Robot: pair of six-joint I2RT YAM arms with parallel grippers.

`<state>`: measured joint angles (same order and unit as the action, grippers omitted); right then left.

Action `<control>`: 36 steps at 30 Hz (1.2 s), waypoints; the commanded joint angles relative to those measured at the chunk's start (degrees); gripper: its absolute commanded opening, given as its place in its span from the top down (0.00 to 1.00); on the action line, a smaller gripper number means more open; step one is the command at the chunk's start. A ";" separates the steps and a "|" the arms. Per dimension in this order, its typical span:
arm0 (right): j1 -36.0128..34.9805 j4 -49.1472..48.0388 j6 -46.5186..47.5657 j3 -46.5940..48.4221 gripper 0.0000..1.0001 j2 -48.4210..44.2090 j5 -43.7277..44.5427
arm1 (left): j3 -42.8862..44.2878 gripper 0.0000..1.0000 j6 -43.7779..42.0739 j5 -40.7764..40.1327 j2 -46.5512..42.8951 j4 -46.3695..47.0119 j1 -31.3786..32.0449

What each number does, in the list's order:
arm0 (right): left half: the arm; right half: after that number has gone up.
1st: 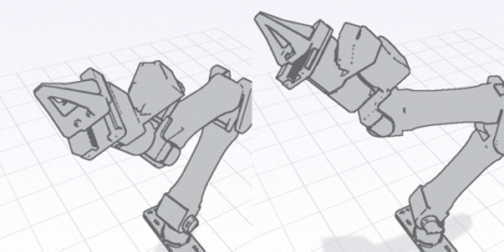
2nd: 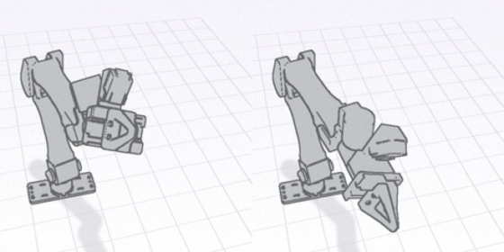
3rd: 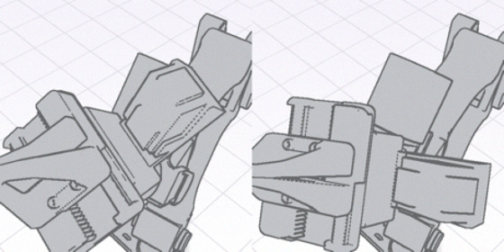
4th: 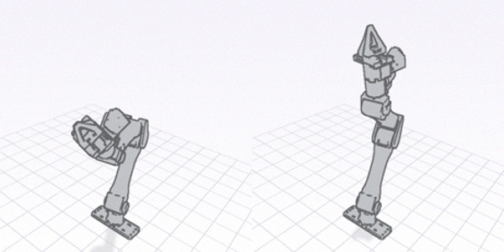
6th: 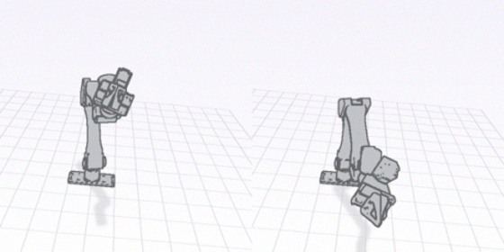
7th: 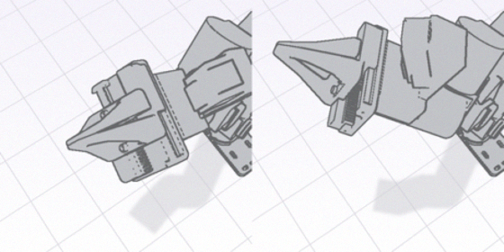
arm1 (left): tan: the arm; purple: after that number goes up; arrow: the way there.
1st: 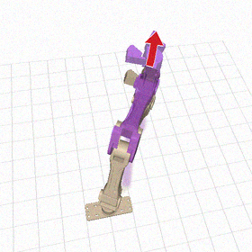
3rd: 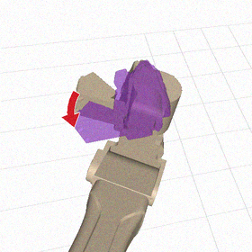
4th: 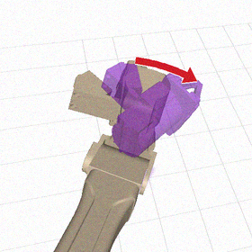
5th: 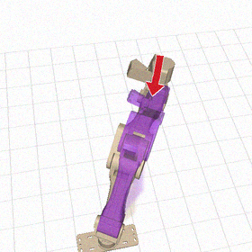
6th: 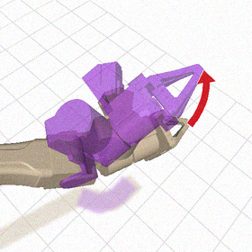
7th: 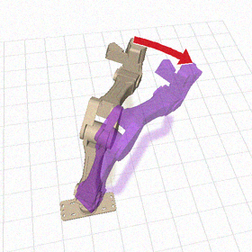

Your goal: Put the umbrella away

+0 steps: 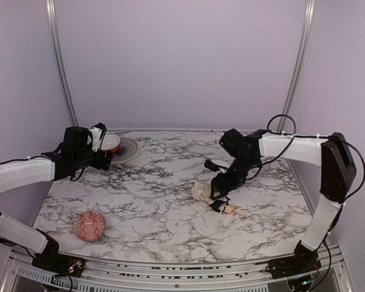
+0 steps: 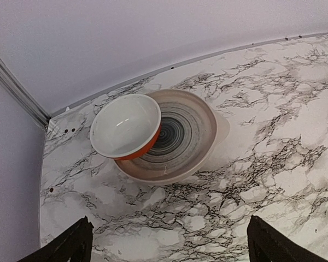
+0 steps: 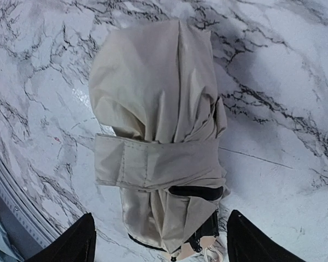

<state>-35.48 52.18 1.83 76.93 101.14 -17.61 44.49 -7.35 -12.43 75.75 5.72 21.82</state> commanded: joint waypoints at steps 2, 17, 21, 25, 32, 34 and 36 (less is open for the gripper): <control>1.46 -6.13 3.86 -3.91 0.23 2.01 -2.83 | 0.34 0.01 -0.99 0.56 0.20 -1.13 0.44; -2.17 -19.61 -9.78 -11.24 0.59 1.62 12.22 | 0.33 0.01 -1.25 0.82 0.71 -1.15 0.73; -2.96 -17.96 -21.08 -8.14 0.63 3.04 16.69 | 0.33 0.01 -1.26 0.65 0.79 -1.23 0.77; -5.55 -24.01 -31.72 -8.63 0.62 -0.08 18.99 | 0.33 0.01 -1.35 0.43 0.81 -1.40 0.94; -10.85 -28.05 -55.25 -10.86 0.61 -1.83 24.08 | 0.56 0.01 -1.17 0.85 0.98 -1.39 1.12; -12.11 -25.55 -59.97 -9.76 0.62 -1.20 26.40 | 0.64 0.01 -1.08 0.95 1.14 -1.40 1.26; -14.69 -23.24 -63.50 -8.48 0.62 -0.86 29.53 | 0.81 0.01 -0.95 1.27 1.16 -1.49 1.32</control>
<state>-46.68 27.70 -47.46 65.39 101.23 4.16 44.49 -8.21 -12.32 76.27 5.69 22.79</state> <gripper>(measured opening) 0.388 0.993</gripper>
